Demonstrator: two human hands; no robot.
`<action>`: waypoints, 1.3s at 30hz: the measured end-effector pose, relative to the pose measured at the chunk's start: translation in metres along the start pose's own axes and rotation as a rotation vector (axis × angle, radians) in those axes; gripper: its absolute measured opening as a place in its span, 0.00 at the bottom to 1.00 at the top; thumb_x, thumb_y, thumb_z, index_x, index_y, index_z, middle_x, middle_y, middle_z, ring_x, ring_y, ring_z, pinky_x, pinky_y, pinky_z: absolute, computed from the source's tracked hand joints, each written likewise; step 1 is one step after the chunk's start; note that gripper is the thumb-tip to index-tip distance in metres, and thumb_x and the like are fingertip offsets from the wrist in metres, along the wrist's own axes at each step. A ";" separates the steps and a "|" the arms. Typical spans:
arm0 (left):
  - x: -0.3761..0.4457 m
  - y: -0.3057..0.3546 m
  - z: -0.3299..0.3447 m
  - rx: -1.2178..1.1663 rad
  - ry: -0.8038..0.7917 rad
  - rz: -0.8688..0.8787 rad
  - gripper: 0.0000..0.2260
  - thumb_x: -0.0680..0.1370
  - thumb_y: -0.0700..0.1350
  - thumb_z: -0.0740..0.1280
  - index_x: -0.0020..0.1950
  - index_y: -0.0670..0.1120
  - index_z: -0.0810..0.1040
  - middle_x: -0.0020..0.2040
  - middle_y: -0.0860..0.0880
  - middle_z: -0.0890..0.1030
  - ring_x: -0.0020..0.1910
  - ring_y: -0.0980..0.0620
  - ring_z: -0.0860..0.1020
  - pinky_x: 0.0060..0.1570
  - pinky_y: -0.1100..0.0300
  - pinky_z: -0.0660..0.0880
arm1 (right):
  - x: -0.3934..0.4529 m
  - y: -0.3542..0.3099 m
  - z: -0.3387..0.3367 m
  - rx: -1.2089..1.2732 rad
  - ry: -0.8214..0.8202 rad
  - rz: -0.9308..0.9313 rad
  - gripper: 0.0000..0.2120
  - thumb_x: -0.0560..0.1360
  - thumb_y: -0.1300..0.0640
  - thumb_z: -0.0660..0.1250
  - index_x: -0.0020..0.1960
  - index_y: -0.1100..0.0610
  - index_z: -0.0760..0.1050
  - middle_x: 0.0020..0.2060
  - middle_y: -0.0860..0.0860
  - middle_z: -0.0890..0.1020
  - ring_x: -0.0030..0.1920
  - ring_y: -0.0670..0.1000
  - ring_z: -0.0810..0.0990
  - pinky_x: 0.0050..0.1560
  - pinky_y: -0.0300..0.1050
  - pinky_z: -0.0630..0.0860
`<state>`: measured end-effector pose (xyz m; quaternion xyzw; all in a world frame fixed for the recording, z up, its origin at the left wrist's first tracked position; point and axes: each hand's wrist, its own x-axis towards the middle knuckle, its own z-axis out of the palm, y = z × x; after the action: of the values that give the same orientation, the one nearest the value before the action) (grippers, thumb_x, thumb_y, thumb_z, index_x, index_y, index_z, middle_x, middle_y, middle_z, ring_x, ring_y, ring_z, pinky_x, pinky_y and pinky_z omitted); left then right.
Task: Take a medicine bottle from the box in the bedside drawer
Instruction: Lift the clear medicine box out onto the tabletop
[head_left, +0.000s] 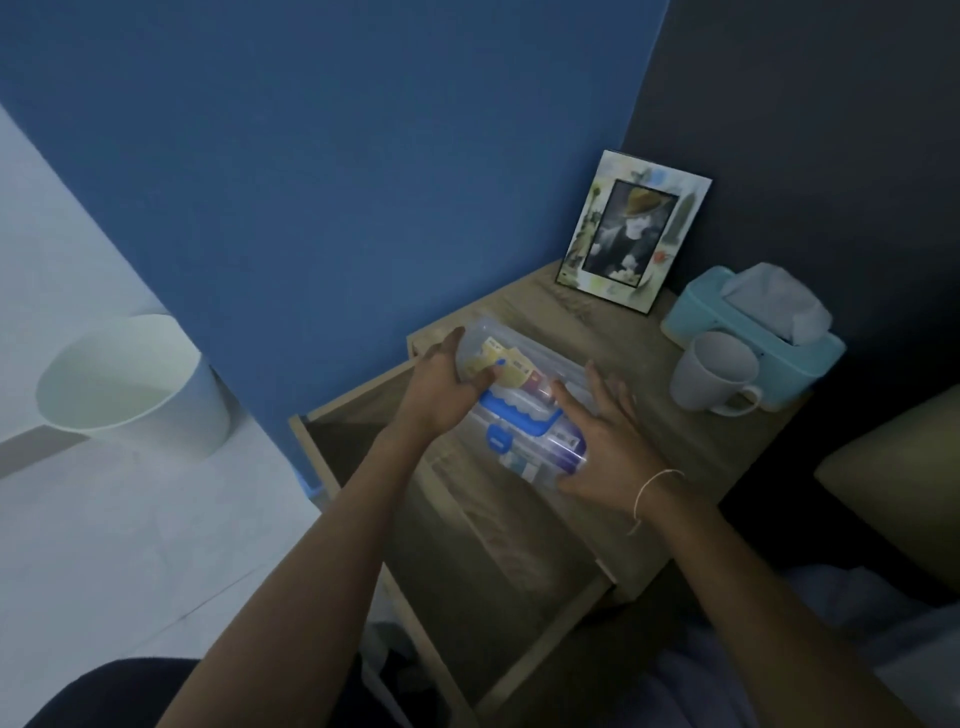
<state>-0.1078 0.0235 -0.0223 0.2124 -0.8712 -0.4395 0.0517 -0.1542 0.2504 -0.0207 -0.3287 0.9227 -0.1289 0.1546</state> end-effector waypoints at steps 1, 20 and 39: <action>0.001 0.000 0.000 -0.008 0.008 0.007 0.35 0.74 0.57 0.67 0.76 0.44 0.58 0.72 0.40 0.68 0.71 0.42 0.68 0.69 0.51 0.65 | 0.002 0.000 -0.001 0.003 -0.001 -0.007 0.55 0.64 0.42 0.74 0.74 0.35 0.36 0.77 0.49 0.34 0.76 0.63 0.34 0.73 0.66 0.52; 0.006 -0.023 0.029 0.599 0.090 0.476 0.27 0.81 0.57 0.52 0.77 0.48 0.53 0.78 0.43 0.56 0.78 0.45 0.52 0.76 0.51 0.46 | 0.038 0.004 0.030 0.088 0.612 -0.059 0.27 0.76 0.46 0.66 0.69 0.60 0.69 0.69 0.58 0.73 0.71 0.55 0.68 0.74 0.55 0.59; 0.068 0.004 0.041 0.491 0.145 0.386 0.27 0.81 0.55 0.54 0.78 0.48 0.52 0.79 0.44 0.53 0.78 0.45 0.49 0.77 0.49 0.47 | 0.110 0.040 -0.005 0.091 0.558 -0.103 0.31 0.72 0.45 0.70 0.69 0.59 0.69 0.70 0.59 0.71 0.72 0.59 0.65 0.69 0.65 0.65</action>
<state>-0.1821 0.0279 -0.0504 0.0803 -0.9695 -0.1818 0.1432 -0.2593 0.2100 -0.0512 -0.3197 0.9049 -0.2634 -0.0977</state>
